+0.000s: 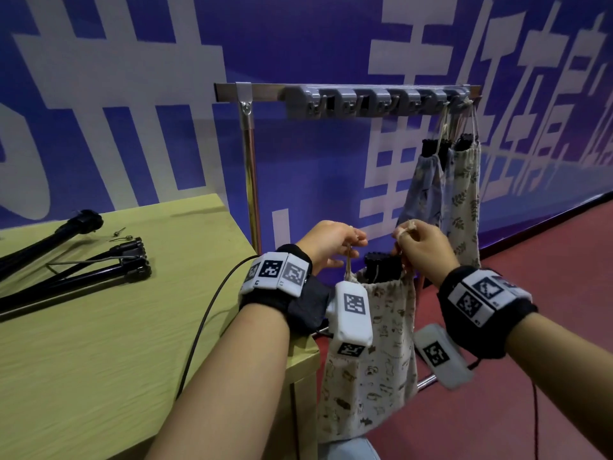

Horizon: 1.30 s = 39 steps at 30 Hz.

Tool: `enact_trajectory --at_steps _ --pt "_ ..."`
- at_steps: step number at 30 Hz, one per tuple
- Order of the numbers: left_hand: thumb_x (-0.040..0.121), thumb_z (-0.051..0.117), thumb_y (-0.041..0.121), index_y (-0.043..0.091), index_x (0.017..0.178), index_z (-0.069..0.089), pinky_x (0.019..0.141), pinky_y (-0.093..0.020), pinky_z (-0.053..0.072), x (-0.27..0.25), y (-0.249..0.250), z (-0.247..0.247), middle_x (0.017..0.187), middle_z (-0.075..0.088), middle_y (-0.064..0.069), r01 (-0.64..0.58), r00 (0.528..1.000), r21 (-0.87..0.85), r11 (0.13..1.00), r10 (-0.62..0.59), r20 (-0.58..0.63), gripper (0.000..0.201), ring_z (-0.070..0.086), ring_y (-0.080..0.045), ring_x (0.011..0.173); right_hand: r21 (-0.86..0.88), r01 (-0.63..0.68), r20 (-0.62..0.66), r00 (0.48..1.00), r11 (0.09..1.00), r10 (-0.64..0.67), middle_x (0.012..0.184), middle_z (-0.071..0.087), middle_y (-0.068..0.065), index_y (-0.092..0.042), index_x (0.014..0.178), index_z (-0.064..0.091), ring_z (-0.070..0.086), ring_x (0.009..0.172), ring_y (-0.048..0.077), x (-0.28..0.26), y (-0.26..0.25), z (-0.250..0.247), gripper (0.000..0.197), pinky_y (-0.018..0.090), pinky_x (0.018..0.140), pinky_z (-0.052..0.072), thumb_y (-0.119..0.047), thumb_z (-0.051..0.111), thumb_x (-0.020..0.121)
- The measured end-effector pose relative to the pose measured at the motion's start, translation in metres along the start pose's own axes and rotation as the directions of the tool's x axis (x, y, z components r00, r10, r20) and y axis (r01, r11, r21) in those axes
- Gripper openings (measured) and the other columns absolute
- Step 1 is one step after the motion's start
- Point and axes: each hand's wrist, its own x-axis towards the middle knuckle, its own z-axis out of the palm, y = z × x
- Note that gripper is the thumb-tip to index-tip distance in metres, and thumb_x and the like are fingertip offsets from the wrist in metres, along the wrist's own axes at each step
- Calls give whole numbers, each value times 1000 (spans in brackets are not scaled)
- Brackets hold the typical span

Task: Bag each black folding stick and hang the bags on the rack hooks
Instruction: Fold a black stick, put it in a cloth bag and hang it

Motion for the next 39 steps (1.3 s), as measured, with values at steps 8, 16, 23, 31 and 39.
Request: enact_trajectory --at_steps 8,16,23,31,39 --pt "88 33 -11 10 121 58 60 -23 41 3 0 -1 82 63 2 -119 989 -37 992 116 -93 46 58 -5 54 -56 180 -213 959 982 -187 74 62 7 -5 89 56 56 67 22 -12 -12 11 16 27 61 40 -16 46 95" --pt "89 53 -7 1 113 64 52 -19 53 7 -7 -6 81 65 1 -298 935 -107 949 267 -233 28 61 0 48 68 102 -198 976 992 -86 74 69 13 1 80 57 60 47 19 -5 -19 11 28 35 57 55 -20 45 96" --pt "90 58 3 -4 107 67 47 -10 44 9 -9 -8 94 65 0 -250 936 19 968 247 -249 21 58 -5 60 31 -1 -107 994 1000 5 68 69 -1 -16 71 58 63 86 28 -3 -14 16 33 44 85 50 -34 41 92" --pt "90 62 18 13 78 65 58 -22 50 7 -9 -8 76 66 0 -164 973 -9 986 161 -164 14 62 -2 52 84 -23 -115 993 996 33 45 61 -5 -11 64 59 62 61 10 -4 -20 9 37 22 65 45 -25 42 93" --pt "96 52 13 -3 109 64 59 -18 50 6 -6 -2 83 68 -4 -200 973 52 978 205 -107 25 62 2 51 17 -79 15 997 997 78 53 67 2 -8 55 59 59 54 18 -8 -31 4 53 26 52 51 -35 37 95"
